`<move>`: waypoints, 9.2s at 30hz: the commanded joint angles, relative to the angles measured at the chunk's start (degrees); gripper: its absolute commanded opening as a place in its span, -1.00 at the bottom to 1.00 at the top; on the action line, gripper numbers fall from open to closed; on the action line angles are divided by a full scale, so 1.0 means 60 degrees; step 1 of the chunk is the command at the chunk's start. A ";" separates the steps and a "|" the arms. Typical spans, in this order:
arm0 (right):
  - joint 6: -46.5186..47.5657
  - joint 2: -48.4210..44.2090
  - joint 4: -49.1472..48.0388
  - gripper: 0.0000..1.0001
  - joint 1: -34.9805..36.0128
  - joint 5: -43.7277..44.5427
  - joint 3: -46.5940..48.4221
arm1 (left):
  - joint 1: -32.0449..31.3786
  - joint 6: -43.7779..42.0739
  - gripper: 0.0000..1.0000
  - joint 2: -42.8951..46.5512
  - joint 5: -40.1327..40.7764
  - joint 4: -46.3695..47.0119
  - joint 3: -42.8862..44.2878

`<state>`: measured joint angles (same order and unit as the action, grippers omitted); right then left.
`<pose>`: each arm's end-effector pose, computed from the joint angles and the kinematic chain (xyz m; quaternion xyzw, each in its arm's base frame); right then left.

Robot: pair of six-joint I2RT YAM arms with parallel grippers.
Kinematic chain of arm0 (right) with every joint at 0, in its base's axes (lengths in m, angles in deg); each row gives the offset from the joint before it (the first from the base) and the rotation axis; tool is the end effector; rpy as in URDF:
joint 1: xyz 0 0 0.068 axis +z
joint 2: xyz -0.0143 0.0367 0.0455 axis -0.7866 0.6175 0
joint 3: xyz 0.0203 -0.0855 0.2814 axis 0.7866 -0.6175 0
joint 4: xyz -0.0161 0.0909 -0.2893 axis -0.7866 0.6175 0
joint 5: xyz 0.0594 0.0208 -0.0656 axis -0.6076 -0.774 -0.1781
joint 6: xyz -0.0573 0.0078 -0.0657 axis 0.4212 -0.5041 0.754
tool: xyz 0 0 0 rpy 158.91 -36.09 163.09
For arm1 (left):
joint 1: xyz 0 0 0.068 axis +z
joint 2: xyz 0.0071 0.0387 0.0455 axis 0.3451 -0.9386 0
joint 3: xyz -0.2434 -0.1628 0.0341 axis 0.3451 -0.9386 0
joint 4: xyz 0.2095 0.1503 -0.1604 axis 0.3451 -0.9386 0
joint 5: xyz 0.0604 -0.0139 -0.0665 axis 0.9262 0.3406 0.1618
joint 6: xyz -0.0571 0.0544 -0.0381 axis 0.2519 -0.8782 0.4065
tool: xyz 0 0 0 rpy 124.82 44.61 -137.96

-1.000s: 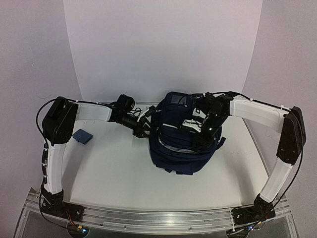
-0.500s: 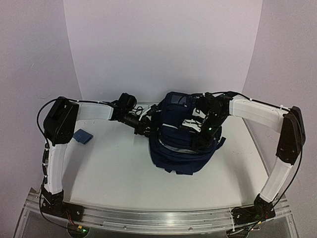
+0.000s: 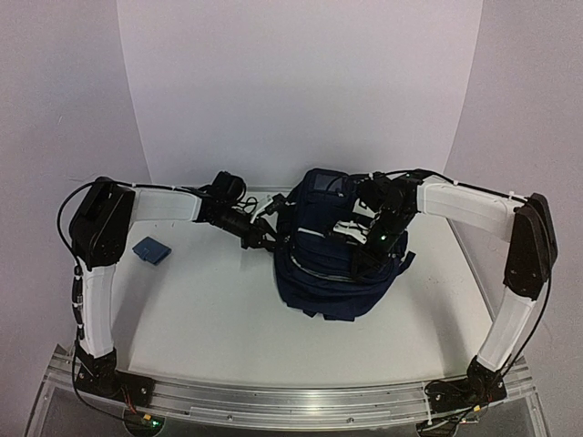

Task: Pack the student bag
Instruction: Zip the student bag at the center of the board.

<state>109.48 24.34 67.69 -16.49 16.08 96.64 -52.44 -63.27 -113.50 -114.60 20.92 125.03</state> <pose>0.3223 0.2675 0.2231 -0.5466 0.8019 0.2111 0.1168 0.4115 -0.3289 0.1601 0.5265 0.6840 -0.4112 0.2930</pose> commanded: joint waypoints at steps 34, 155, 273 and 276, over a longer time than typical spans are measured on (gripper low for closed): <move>-0.1414 0.1190 -0.0191 -1.00 -0.0007 -0.0940 0.1291 | -0.2380 0.2014 -0.98 0.4517 0.3157 0.2094 -0.4521; -0.2804 0.1179 -0.2527 0.26 -0.0765 -0.4736 -0.0576 | -0.4041 0.4255 -1.00 0.3988 0.5681 0.1822 -0.4135; -0.4667 -0.0734 -0.5424 -1.00 0.0321 -0.3143 -0.2460 | -0.4188 -0.1634 0.05 0.4948 0.7807 0.2433 -0.4900; -0.4684 -0.0715 -0.5424 -1.00 0.0315 -0.3285 -0.2460 | -0.4368 -0.2009 0.02 0.4457 0.8061 0.2462 -0.4543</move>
<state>81.83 19.57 37.01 -14.20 -1.10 79.92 -77.38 -70.51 -83.70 -68.86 33.35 93.15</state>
